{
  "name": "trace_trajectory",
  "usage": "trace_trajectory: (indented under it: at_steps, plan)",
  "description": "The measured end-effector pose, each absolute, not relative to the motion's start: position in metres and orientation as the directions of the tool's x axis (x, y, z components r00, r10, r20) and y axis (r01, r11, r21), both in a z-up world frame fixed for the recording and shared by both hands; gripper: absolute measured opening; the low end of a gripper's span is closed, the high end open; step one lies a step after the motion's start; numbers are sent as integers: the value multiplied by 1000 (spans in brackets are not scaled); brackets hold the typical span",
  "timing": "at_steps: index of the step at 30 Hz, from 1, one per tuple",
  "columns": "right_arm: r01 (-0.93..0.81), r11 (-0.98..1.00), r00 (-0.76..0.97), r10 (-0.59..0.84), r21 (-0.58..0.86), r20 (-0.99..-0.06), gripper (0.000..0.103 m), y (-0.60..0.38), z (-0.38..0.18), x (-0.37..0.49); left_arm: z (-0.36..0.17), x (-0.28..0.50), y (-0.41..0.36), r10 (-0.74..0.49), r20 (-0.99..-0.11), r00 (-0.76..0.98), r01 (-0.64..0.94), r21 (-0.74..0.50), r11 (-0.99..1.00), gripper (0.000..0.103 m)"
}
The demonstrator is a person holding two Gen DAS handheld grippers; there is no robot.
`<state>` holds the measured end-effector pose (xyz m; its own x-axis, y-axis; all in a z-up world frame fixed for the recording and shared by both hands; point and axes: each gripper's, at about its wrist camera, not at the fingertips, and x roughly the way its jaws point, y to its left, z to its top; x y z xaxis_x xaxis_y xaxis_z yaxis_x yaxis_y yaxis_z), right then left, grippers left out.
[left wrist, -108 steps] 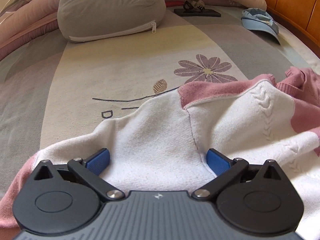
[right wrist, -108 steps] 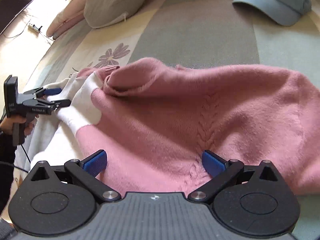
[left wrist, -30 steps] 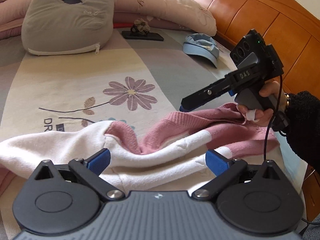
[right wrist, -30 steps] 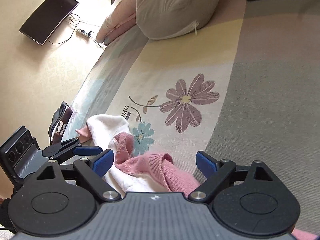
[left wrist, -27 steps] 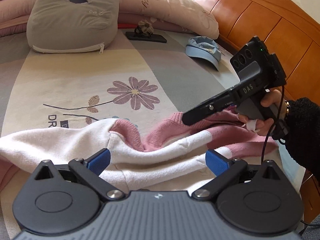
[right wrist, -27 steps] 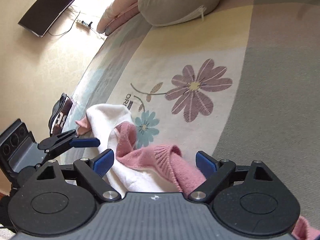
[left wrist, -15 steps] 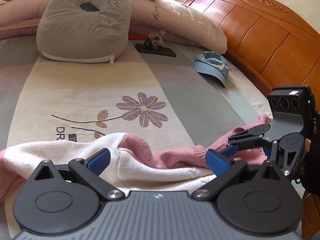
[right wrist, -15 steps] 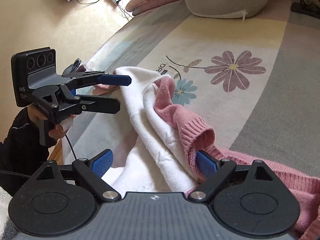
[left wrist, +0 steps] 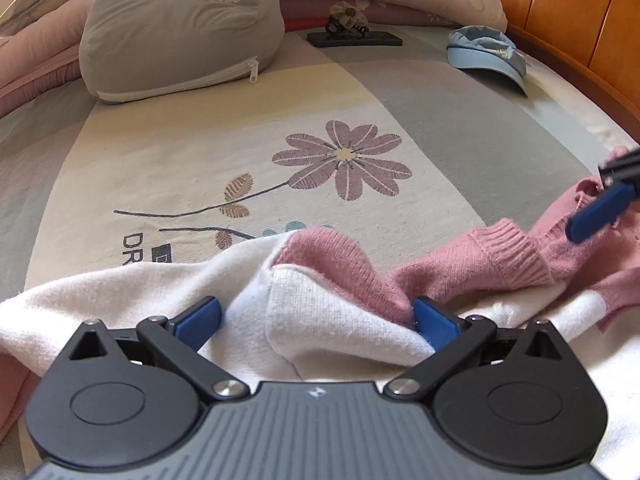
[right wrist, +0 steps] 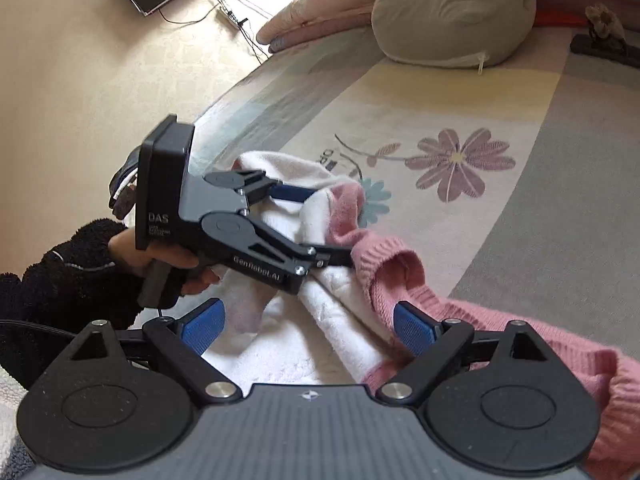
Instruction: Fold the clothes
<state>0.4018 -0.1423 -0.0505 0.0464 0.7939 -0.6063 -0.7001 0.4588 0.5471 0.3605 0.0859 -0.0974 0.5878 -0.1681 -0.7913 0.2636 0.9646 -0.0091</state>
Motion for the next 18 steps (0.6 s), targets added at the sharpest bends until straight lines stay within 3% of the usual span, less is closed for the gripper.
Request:
trace_trajectory:
  at_steps: [5,10,13,18]
  plan:
    - [-658,479,49,797,581,-602,99,-137,-62,438,-97,360,87,-176,-785,594,265,-15,964,102]
    - [-604,406,-163,779,686,-605,102,-115,-101,456,-85,352,100,-207,-766,608,261,-54,964,101]
    - [-627,395,-150,785,672,-602,103,-113,-95,449,-75,341,112,-210,-741,638,258,-51,965,101]
    - [-620,287,-129,881,731,-456,103,-124,-69,440,-71,332,122,-187,-734,653,245,-29,969,101]
